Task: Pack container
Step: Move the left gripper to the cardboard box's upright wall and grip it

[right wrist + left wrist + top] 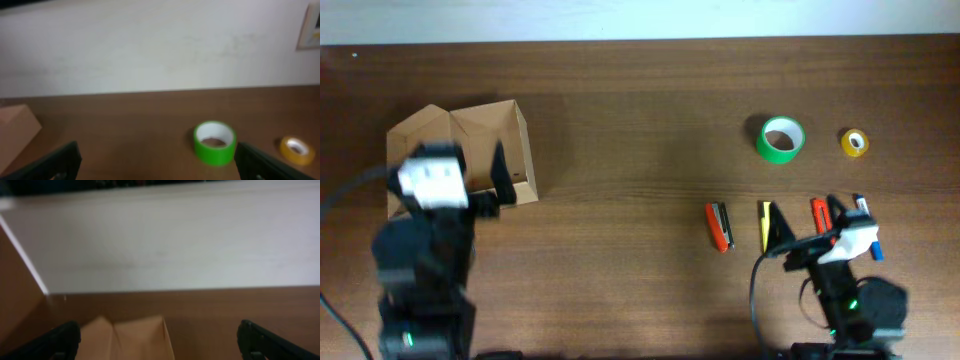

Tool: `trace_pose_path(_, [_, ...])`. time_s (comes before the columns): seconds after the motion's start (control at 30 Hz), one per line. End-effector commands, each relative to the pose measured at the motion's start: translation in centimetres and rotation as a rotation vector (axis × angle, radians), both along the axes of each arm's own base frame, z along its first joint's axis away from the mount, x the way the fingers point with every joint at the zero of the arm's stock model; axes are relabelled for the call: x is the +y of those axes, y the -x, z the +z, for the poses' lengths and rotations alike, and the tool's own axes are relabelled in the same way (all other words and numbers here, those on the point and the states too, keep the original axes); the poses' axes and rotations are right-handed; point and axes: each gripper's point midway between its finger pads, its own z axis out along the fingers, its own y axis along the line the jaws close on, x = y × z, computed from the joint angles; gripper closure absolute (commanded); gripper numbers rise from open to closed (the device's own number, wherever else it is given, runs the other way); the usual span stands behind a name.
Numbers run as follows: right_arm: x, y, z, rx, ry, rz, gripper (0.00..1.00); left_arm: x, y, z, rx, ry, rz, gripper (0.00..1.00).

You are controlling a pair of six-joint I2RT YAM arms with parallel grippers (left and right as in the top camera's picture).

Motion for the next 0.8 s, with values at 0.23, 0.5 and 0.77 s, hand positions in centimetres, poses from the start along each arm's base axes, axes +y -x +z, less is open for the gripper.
trace_pose_path(0.23, [-2.5,-9.6,12.9,0.355,0.193,-0.061,0.01,0.7,-8.3,0.9,0.140,-0.058,0.010,0.00])
trace_pose_path(0.5, [-0.7,-13.6,9.2,0.716,0.128,0.091,0.01,1.3,-9.2,-9.3,0.496,0.028,-0.096,0.00])
trace_pose_path(0.77, [-1.2,-13.5,6.1,0.845,0.113,0.077,0.01,-3.3,-8.6,-10.4,0.531,0.204,-0.399,0.00])
